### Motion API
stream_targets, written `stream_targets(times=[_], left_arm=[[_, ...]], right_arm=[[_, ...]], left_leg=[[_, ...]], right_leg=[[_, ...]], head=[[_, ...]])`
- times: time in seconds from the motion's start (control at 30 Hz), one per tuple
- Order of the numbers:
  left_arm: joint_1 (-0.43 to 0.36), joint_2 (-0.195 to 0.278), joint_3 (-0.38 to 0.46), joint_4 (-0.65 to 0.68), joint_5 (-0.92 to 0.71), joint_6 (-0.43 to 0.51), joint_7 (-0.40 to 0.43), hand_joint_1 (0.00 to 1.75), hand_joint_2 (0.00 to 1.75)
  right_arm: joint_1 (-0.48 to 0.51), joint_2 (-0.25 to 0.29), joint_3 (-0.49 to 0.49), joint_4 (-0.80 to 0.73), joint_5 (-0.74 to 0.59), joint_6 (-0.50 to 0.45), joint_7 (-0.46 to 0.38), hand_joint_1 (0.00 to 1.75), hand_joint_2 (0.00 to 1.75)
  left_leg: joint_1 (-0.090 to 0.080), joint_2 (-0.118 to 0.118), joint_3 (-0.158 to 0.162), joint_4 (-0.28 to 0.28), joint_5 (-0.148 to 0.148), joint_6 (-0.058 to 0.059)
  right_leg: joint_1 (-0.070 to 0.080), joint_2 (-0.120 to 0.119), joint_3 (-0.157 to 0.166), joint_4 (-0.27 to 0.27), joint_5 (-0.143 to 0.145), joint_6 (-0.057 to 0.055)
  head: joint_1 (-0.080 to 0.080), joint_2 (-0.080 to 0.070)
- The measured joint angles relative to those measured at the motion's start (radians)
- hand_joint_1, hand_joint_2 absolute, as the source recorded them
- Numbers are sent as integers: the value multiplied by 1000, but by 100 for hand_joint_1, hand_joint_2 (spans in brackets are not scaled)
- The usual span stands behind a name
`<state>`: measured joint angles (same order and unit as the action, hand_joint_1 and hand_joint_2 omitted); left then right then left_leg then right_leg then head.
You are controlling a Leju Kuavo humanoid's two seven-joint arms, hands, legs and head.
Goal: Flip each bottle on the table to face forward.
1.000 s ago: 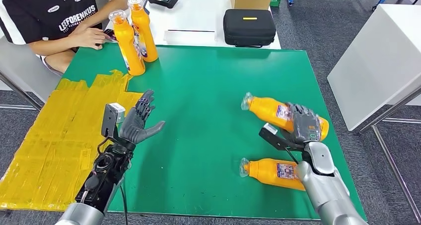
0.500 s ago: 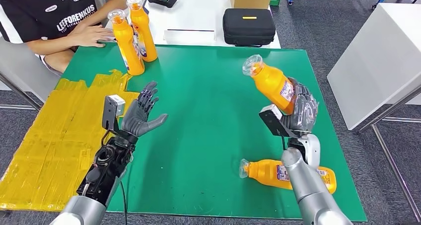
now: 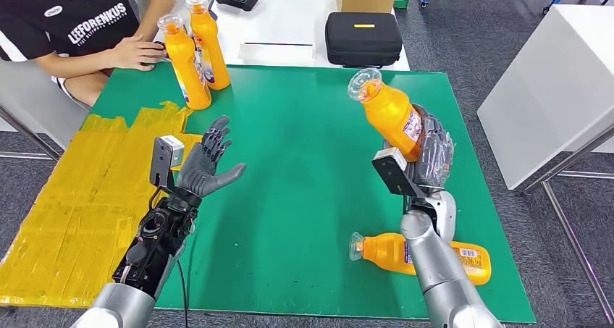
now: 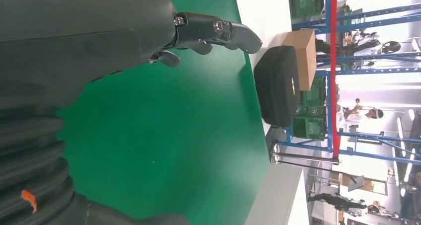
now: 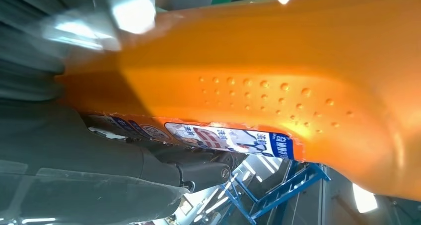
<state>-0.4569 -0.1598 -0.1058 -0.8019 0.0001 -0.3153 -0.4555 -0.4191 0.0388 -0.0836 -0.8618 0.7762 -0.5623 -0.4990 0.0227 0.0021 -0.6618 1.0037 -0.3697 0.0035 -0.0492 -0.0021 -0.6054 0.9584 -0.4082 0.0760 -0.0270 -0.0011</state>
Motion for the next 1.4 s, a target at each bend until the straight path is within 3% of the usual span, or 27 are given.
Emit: stream_targets(times=[0.37, 0.63, 0.83, 1.4], left_arm=[[3, -1, -25, -68, -3, -6, 17, 0, 175], [2, -20, -72, -134, 10, -7, 42, 0, 175], [-10, -25, -95, -133, 32, -8, 39, 0, 175], [-20, -31, -113, -129, 43, -4, 36, 0, 175]], right_arm=[[1, 82, 69, -32, -207, 248, -104, 174, 175], [0, 167, 171, -11, -223, 281, -110, 175, 175], [4, 201, 236, 10, -242, 341, -109, 173, 175], [12, 218, 306, 31, -241, 333, -82, 173, 175]], left_leg=[[1, 0, -1, 0, 0, 0], [1, 0, -2, 0, 0, 0], [1, 0, -2, 0, 0, 0], [0, 0, -2, 0, 0, 0]], right_leg=[[0, 0, -1, 0, 0, 0], [0, 0, -3, 0, 0, 0], [0, 0, -3, 0, 0, 0], [0, 0, -3, 0, 0, 0]], head=[[0, 0], [0, 0], [0, 0], [0, 0]])
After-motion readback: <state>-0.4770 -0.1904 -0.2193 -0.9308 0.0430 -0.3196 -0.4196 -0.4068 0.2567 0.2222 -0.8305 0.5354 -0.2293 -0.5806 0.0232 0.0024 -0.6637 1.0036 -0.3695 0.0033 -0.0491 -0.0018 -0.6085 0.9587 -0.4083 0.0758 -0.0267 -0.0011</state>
